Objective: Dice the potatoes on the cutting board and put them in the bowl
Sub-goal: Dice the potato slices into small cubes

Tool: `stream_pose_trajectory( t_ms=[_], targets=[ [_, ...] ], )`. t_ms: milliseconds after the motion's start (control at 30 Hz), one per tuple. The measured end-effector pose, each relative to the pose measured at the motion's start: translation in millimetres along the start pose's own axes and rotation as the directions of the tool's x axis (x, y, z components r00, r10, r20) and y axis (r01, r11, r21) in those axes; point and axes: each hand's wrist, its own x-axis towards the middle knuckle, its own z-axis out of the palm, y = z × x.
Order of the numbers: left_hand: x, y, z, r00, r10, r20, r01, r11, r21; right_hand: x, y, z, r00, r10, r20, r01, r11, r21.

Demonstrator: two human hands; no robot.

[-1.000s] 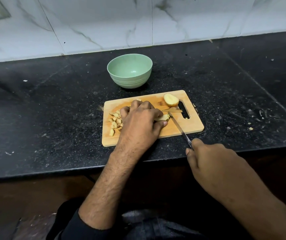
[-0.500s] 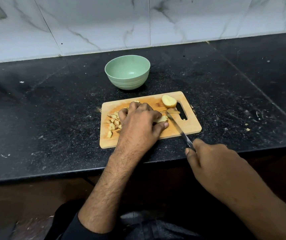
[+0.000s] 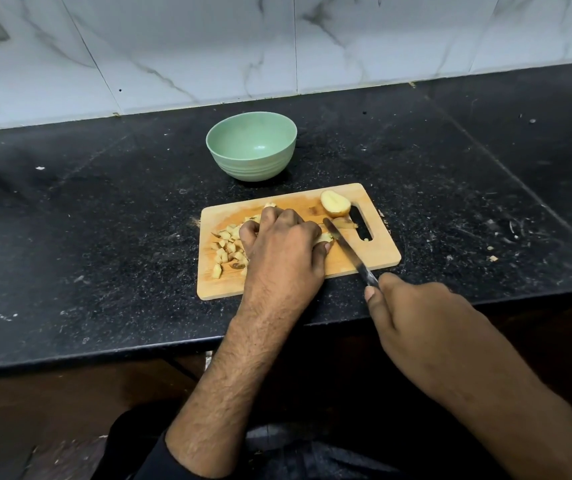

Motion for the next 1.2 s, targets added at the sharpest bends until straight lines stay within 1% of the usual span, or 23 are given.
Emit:
stream_pose_trajectory(
  t_ms=[267, 500, 667, 933, 1200],
  targets=[
    [0.1, 1.7, -0.6, 1.0, -0.02, -0.001, 0.02, 1.0, -0.001, -0.2, 3.4, -1.2, 0.999, 0.014, 0.032, -0.014, 1.0, -0.008],
    [-4.1, -2.9, -3.0, 1.0, 0.021, 0.0, -0.021, 0.999, -0.028, -0.7, -3.5, -2.6, 0.999, 0.001, 0.047, 0.0, 1.0, -0.008],
    [-2.1, -0.8, -2.8, 1.0, -0.01, 0.006, 0.01, 0.999, -0.05, 0.3, -6.5, -1.1, 0.999, -0.019, 0.05, 0.02, 1.0, -0.015],
    [0.4, 1.9, -2.7, 1.0, -0.019, 0.021, 0.02, 1.0, -0.021, -2.6, -14.1, 0.3, 0.998, -0.021, 0.061, 0.024, 0.999, -0.047],
    [1.8, 2.4, -1.1, 1.0, -0.005, 0.013, 0.005, 1.0, -0.001, 4.3, -14.3, 1.7, 0.995, -0.005, 0.103, 0.011, 0.998, -0.062]
  ],
)
